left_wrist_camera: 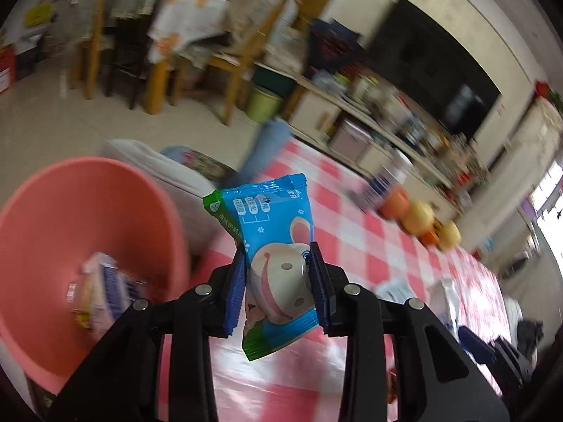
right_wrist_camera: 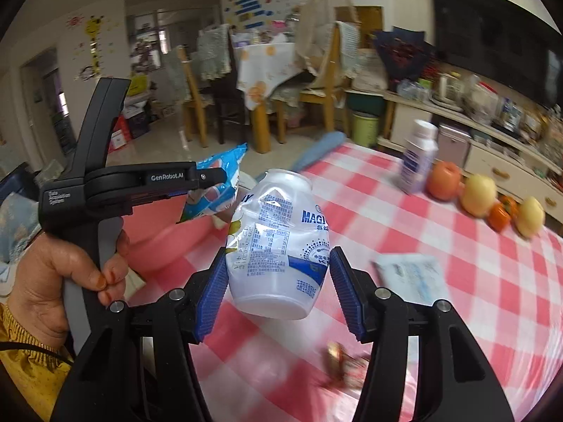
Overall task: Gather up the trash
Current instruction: 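Carry the packet and bottle over the pink bucket and open both tools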
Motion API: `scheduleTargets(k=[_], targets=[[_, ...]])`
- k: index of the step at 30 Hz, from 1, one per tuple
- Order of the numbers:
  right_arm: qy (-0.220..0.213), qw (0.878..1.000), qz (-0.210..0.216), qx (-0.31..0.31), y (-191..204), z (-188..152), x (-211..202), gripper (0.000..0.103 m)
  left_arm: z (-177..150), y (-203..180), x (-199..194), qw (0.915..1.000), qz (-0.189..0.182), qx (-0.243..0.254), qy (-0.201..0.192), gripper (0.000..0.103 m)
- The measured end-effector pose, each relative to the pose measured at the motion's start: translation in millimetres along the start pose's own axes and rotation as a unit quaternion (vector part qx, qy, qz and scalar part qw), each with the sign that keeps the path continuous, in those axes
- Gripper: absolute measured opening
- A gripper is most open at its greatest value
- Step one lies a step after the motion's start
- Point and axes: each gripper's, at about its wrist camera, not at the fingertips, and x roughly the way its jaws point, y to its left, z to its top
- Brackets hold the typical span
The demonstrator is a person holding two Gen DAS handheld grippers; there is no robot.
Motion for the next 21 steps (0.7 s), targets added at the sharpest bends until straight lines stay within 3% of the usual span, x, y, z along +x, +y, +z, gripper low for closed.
scheduleTargets(k=[5, 11, 14, 16, 17, 19, 21], targets=[[-0.003, 0.998, 0.047, -0.049, 59.5, 33.7, 29.6, 0.058, 15.6, 75.4, -24.8, 0.9942, 0.068, -0.075, -0.035, 0.036], [-0.001, 0.991, 0.097, -0.087, 122.5, 67.7, 74.2, 0.058, 16.0, 141.7, -30.9, 0.9824, 0.104, -0.151, -0.036, 0.036], [0.019, 0.987, 0.125, -0.098, 145.5, 77.1, 105.2, 0.059, 13.4, 158.5, -27.6, 0.9794, 0.106, -0.17, -0.027, 0.037], [0.03, 0.989, 0.098, -0.107, 154.6, 77.4, 122.4, 0.074, 13.8, 164.2, -27.0, 0.9794, 0.103, -0.171, -0.027, 0.038], [0.033, 0.99, 0.091, -0.103, 153.7, 75.9, 125.8, 0.08, 15.2, 165.0, -28.0, 0.9794, 0.103, -0.171, -0.031, 0.04], [0.034, 0.991, 0.095, -0.083, 146.2, 72.4, 126.4, 0.081, 14.6, 165.1, -31.3, 0.9789, 0.11, -0.168, -0.041, 0.065], [0.026, 0.994, 0.078, -0.065, 131.7, 66.4, 116.7, 0.089, 15.2, 163.1, -37.1, 0.979, 0.12, -0.155, -0.057, 0.071]])
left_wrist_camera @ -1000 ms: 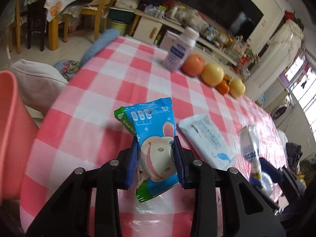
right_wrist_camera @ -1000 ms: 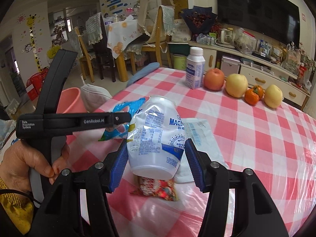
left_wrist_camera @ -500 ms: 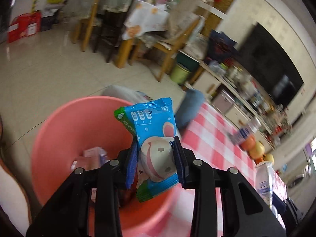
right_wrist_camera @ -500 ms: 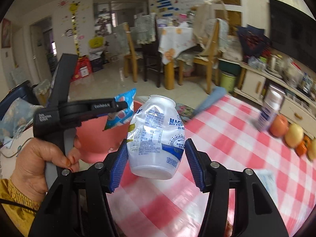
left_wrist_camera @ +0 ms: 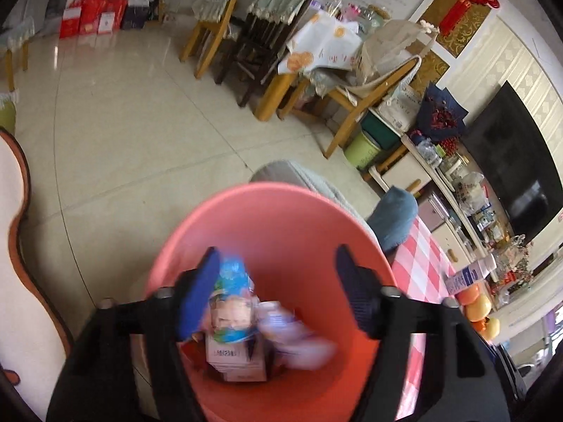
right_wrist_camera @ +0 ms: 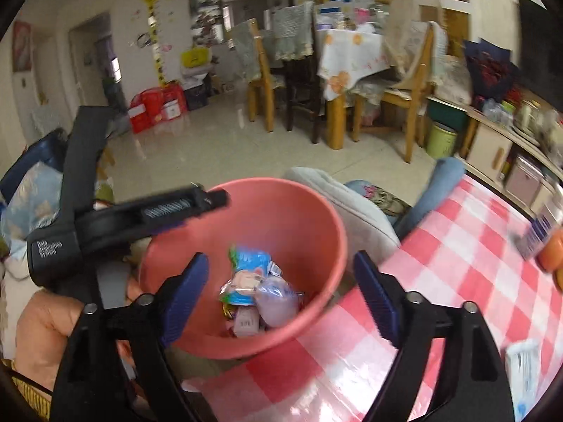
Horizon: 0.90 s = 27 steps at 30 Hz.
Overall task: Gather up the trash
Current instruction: 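Carry the packet and bottle over the pink bucket and open both tools, then bring both tools back over the table toward the remaining trash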
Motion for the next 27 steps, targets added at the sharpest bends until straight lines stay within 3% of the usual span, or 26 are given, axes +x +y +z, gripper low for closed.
scheduleTargets(k=[7, 14, 21, 27], targets=[[-0.022, 0.997, -0.059, 0.051, -41.2, -30.2, -46.9, 0.095, -1.0, -19.9, -21.2, 0.9977, -0.012, 0.04, -0.052, 0.082], [-0.025, 0.992, -0.113, 0.051, -67.8, -62.7, -94.3, 0.098, -15.5, -66.8, -48.4, 0.9834, -0.056, 0.128, -0.116, 0.088], [-0.028, 0.988, -0.145, 0.053, -87.4, -93.1, -128.1, 0.098, -33.3, -111.4, -60.6, 0.9714, -0.1, 0.185, -0.11, 0.088], [-0.03, 0.985, -0.156, 0.065, -103.4, -113.8, -148.4, 0.098, -54.6, -140.9, -73.2, 0.9616, -0.113, 0.231, -0.097, 0.088]])
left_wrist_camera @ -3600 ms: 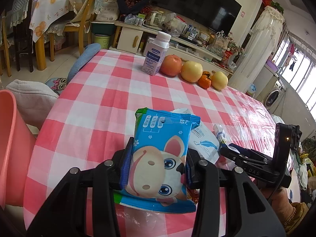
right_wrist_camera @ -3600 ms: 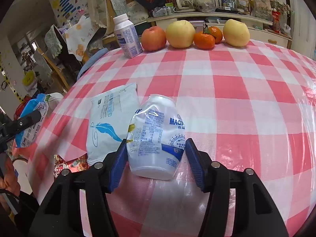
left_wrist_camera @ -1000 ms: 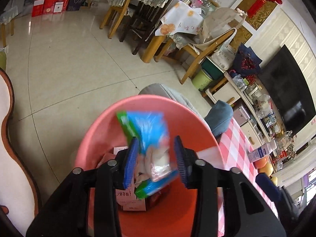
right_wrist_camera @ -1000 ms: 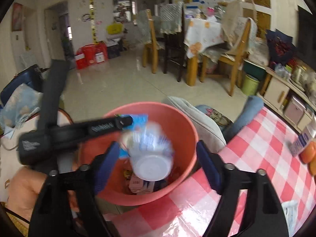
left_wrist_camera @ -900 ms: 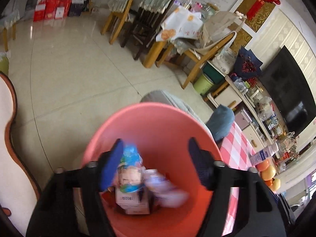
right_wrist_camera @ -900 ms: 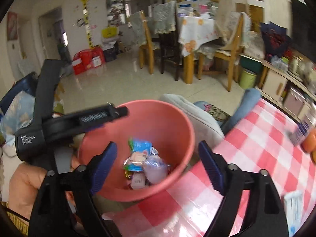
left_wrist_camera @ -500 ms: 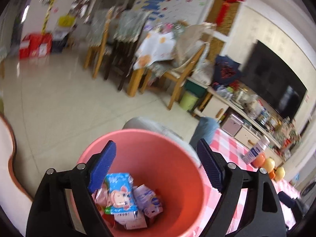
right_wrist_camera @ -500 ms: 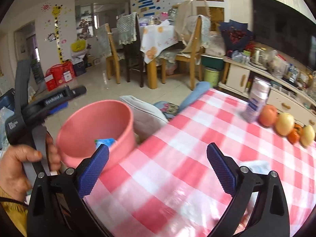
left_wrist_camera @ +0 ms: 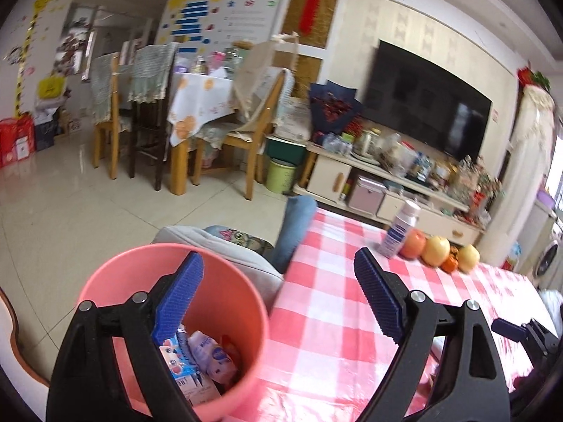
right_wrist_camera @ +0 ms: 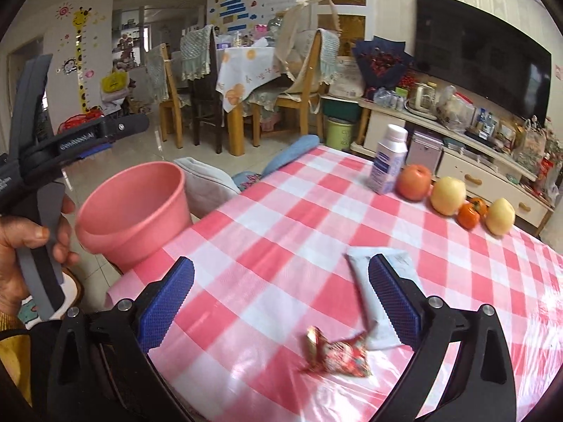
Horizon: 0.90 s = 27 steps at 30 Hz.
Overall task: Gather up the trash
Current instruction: 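Bring both tools back over the table toward the remaining trash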
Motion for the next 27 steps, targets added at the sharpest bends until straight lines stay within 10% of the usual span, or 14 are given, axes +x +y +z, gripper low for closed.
scheduleTargets(k=[27], targets=[[-0.038, 0.999, -0.022, 0.031, -88.9, -32.4, -59.4, 0.098, -42.0, -93.9, 10.4, 0.9912, -0.046, 0.098, 0.075, 0.088]])
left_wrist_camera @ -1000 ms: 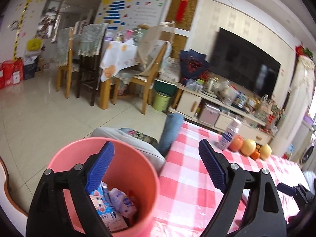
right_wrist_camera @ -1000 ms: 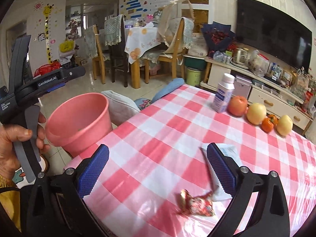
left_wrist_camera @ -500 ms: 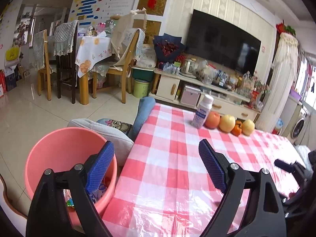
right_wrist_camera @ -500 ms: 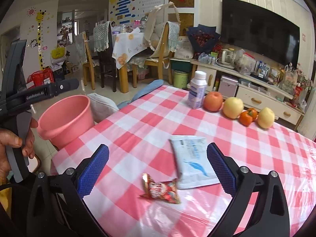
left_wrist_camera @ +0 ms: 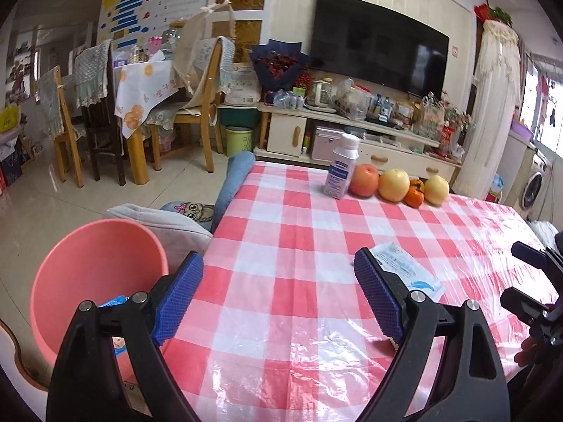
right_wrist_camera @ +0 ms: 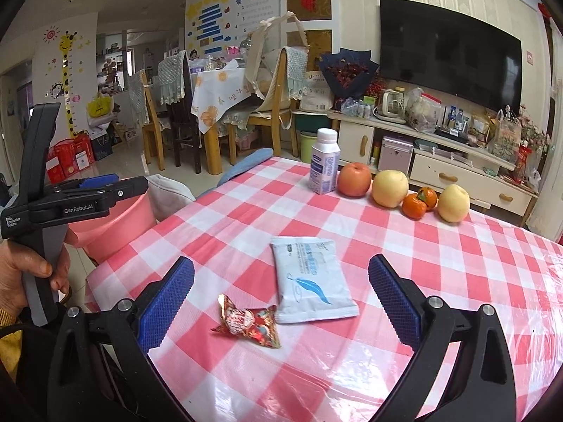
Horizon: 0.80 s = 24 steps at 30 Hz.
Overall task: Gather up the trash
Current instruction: 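Bring both tools back over the table toward the remaining trash, then grasp the red-gold candy wrapper with the left tool while the right tool grasps the white wipes pouch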
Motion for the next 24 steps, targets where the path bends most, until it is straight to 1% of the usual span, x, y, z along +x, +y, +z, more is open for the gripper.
scheduleTargets(k=[4, 9, 16, 18, 21, 24], targets=[[0.005, 1.0, -0.006, 0.006, -12.0, -4.9, -0.6, 0.098, -1.9, -12.8, 2.0, 0.9999, -0.011, 0.011, 0.005, 0.088], [0.003, 1.0, -0.029, 0.008, -26.6, -9.3, -0.6, 0.098, -7.7, -36.4, 7.8, 0.9988, -0.029, 0.034, 0.019, 0.088], [0.013, 0.999, -0.035, 0.016, -44.1, -15.2, 2.9, 0.098, -16.7, -66.0, 20.7, 0.9955, -0.045, 0.069, 0.046, 0.088], [0.016, 0.999, -0.031, 0.018, -48.6, -16.9, 4.0, 0.098, -20.8, -74.2, 26.4, 0.9935, -0.05, 0.083, 0.059, 0.088], [0.022, 0.999, -0.011, 0.027, -55.6, -18.1, 4.3, 0.098, -27.0, -85.6, 33.5, 0.9901, -0.059, 0.103, 0.074, 0.088], [0.026, 0.999, -0.002, 0.028, -60.6, -18.6, 2.7, 0.098, -32.8, -96.0, 37.5, 0.9861, -0.072, 0.123, 0.085, 0.088]])
